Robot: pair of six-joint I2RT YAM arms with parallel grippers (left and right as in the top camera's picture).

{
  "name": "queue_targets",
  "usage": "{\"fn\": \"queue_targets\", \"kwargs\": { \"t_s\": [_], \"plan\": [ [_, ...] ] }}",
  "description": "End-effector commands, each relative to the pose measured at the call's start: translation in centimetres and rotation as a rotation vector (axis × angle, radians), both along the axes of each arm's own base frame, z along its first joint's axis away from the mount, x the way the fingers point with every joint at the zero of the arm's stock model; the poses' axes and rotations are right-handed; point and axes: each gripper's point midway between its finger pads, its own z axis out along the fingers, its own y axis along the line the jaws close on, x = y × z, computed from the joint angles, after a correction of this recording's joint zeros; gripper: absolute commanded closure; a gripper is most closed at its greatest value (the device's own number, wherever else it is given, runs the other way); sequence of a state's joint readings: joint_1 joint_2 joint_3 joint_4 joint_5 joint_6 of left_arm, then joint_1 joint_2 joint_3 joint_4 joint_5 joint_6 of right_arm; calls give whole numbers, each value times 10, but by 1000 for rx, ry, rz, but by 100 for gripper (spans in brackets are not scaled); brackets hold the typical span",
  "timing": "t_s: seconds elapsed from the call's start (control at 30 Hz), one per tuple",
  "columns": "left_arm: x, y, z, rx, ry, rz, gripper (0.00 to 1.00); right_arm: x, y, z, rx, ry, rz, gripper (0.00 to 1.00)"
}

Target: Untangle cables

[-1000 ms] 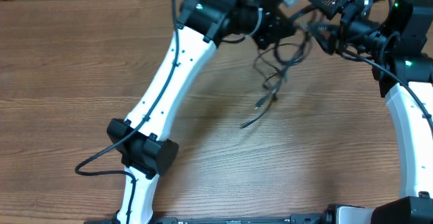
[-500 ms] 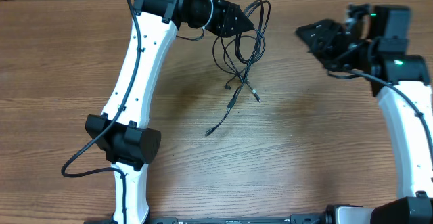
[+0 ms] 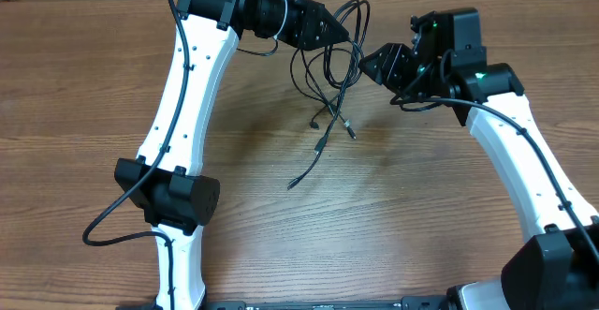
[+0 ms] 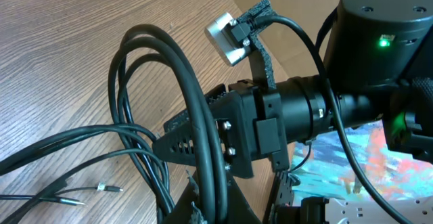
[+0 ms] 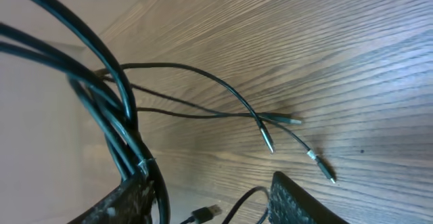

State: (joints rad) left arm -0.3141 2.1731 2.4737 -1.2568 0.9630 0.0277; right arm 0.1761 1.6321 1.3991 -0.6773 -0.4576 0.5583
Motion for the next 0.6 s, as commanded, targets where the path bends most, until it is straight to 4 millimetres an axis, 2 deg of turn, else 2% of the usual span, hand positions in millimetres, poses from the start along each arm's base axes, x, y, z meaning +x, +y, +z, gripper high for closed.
{"fn": "queue_targets", "kwargs": {
  "t_s": [0.0,0.23,0.33,0.47,0.57],
  "plan": [
    [-12,0,25,-46,-41,-25,96,10,-3,-3,-46,-11,-51,46],
    [-14,-2,27,-58,-42,-36,96,9,13,-1,-49,-35,-20,46],
    [-14,-3,30,-72,-46,-45,96,10,15,-9,-83,-29,-29,46],
    [-21,-9,46,-159,-61,-105,96,13,24,-37,-110,21,-14,47],
    [-21,-9,56,-207,-72,-124,96,15,25,-60,-124,75,-14,51]
  ]
}}
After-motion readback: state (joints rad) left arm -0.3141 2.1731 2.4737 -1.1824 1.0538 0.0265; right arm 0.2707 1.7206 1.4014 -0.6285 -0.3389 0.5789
